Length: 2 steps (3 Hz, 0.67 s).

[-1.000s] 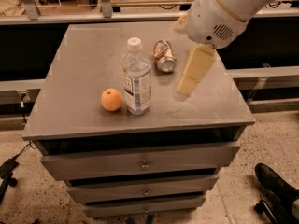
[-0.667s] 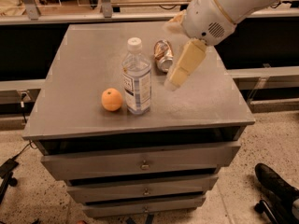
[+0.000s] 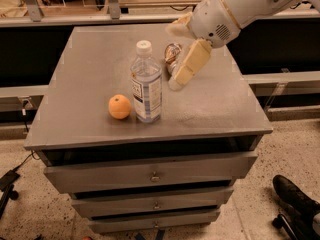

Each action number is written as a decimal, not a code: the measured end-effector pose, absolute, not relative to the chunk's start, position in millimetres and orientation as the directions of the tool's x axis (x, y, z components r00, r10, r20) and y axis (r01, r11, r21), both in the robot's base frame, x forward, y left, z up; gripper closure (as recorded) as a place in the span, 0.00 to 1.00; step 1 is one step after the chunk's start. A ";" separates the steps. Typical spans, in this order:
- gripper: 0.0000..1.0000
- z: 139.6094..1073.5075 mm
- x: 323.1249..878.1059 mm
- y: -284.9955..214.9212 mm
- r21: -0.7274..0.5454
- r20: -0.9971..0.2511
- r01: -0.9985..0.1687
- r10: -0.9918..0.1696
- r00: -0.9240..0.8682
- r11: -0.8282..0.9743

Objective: Pick blue plastic bottle

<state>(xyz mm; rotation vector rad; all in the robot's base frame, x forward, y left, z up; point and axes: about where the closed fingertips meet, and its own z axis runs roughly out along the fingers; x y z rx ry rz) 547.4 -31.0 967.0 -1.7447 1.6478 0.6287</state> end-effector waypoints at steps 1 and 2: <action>0.00 970.3 529.4 -3.9 -0.142 -0.730 -0.985 -0.662 0.168 -0.092; 0.00 972.6 505.7 29.2 -0.152 -0.737 -0.968 -0.630 0.245 -0.198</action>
Offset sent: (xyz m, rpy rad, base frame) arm -0.0706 0.0952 0.0083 0.0380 -0.0283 0.3360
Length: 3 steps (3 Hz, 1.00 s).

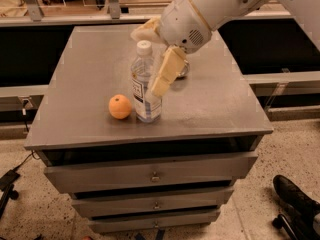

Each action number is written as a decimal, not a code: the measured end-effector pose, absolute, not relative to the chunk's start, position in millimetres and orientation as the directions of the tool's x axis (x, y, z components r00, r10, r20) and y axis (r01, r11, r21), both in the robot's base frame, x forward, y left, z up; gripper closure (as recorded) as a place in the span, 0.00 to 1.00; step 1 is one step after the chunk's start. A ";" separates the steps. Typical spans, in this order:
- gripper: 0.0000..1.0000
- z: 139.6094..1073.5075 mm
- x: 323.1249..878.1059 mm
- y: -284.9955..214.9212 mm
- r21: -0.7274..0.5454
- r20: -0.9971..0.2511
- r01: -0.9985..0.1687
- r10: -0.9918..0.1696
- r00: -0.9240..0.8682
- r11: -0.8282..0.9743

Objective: Pick blue plastic bottle

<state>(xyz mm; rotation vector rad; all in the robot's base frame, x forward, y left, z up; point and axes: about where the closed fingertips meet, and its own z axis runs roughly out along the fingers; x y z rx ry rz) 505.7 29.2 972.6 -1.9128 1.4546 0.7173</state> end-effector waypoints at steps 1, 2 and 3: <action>0.00 972.6 505.2 30.4 -0.153 -0.738 -0.967 -0.628 0.248 -0.202; 0.15 972.5 504.8 32.3 -0.154 -0.738 -0.967 -0.627 0.250 -0.204; 0.39 972.5 504.4 34.3 -0.154 -0.738 -0.966 -0.626 0.252 -0.206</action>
Offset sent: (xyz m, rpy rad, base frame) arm -0.0005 0.0012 0.0000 0.0009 -0.0009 0.0035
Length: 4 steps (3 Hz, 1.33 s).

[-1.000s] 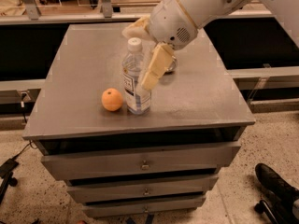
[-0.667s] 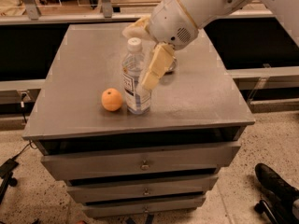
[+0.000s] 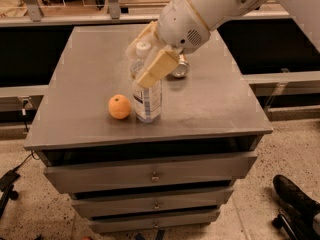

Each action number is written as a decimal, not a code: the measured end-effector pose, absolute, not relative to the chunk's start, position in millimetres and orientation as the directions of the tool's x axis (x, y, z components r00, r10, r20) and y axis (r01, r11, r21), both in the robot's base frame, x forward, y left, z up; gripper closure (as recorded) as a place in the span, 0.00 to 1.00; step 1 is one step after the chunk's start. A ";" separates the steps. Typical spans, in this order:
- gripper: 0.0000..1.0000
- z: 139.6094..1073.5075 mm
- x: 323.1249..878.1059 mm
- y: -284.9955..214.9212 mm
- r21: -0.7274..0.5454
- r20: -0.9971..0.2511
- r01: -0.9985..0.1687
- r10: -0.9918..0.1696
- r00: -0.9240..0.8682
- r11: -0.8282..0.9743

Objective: Pick blue plastic bottle

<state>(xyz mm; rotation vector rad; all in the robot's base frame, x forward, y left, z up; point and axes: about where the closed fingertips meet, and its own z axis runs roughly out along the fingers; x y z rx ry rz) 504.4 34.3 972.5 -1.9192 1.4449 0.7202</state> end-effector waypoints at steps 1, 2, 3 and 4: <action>0.62 972.5 503.9 36.3 -0.155 -0.738 -0.966 -0.625 0.254 -0.209; 0.85 972.8 503.4 37.8 -0.154 -0.742 -0.965 -0.619 0.256 -0.214; 1.00 997.2 506.8 24.1 -0.147 -0.777 -0.971 -0.585 0.231 -0.189; 1.00 1072.2 502.2 -11.8 -0.205 -0.780 -0.970 -0.577 0.243 -0.132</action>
Offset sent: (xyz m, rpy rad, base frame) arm -0.0006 0.0009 0.0009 0.0155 0.0072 0.0110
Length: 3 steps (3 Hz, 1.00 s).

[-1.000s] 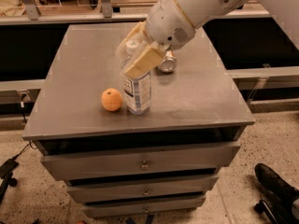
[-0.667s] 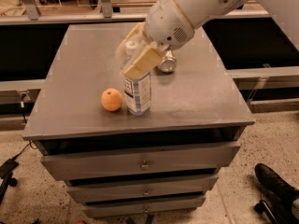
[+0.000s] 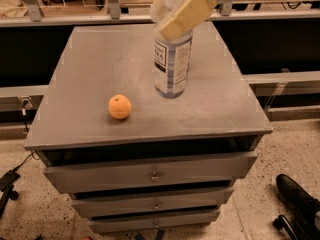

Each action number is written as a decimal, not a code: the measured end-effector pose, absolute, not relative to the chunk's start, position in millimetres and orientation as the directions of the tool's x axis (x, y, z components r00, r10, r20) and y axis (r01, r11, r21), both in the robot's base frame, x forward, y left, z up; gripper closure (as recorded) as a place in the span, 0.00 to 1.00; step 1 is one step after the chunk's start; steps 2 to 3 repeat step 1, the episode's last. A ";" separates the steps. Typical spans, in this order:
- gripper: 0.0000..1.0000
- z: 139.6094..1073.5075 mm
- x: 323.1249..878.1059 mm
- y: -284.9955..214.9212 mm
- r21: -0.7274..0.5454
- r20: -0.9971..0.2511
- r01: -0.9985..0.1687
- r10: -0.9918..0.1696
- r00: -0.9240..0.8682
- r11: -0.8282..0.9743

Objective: Pick blue plastic bottle

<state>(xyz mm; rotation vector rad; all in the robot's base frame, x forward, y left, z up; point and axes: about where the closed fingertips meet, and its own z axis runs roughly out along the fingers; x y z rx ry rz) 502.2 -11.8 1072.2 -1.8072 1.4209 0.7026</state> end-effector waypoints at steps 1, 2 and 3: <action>1.00 1075.0 503.8 -9.6 -0.214 -0.781 -0.968 -0.572 0.249 -0.129; 1.00 1075.0 503.8 -9.6 -0.214 -0.781 -0.968 -0.572 0.249 -0.129; 1.00 1075.0 503.8 -9.6 -0.214 -0.781 -0.968 -0.572 0.249 -0.129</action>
Offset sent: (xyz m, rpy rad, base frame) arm 0.0000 0.0000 0.0000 0.0000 0.0000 0.0000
